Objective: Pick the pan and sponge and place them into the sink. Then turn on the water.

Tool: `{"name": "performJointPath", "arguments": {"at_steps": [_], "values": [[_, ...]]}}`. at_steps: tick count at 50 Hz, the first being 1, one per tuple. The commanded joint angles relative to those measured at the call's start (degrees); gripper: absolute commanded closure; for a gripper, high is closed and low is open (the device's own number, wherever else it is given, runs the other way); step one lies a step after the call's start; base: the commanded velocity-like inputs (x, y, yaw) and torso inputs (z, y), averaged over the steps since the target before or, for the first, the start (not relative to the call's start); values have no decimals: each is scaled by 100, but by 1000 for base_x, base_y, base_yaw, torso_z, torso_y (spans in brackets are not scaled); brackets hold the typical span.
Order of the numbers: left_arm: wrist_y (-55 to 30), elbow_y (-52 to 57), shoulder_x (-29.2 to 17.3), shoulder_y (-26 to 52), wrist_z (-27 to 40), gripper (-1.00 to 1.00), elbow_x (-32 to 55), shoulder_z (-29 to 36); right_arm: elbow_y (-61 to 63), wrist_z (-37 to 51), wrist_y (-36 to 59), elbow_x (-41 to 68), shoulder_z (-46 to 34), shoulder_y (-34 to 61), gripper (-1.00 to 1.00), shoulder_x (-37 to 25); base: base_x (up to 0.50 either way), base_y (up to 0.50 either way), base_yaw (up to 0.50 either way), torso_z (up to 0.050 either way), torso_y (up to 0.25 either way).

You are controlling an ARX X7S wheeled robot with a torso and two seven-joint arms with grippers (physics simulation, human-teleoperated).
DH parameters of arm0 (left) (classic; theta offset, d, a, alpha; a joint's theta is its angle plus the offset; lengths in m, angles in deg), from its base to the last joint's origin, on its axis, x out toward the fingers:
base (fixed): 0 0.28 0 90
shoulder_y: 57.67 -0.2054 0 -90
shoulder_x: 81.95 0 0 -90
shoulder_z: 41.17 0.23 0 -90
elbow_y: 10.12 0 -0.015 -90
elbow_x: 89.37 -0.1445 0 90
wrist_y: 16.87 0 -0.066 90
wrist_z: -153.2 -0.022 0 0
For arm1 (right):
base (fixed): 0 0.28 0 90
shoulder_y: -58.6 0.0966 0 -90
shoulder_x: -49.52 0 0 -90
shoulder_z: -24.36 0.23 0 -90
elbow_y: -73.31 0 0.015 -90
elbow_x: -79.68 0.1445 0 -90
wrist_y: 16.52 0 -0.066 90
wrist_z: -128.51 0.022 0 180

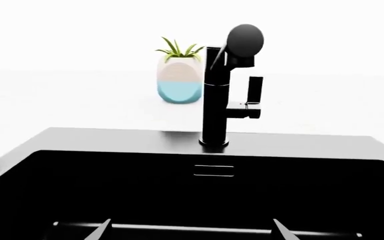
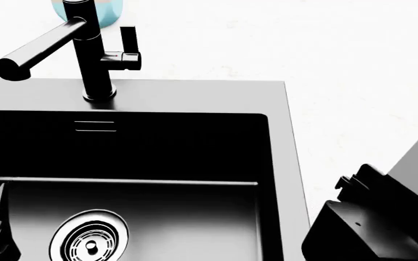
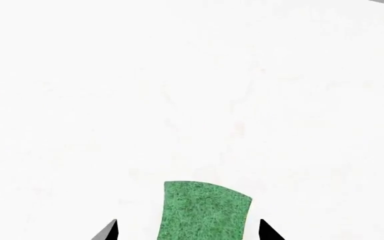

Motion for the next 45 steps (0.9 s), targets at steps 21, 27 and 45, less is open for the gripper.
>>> {"name": "performJointPath", "arguments": {"at_steps": [21, 27, 45], "values": [[180, 58, -28, -285, 31, -100, 71, -194, -1734, -244, -844, -188, 235, 120, -100, -118, 0, 0, 0, 0, 0], [191, 111, -69, -380, -5, -100, 150, -312, -1798, -233, -965, -198, 289, 13, -100, -112, 0, 0, 0, 0, 0], [236, 76, -83, -362, 35, -100, 151, -251, -1262, 162, -881, -213, 358, -130, 100, -113, 0, 0, -1, 0, 0]]}}
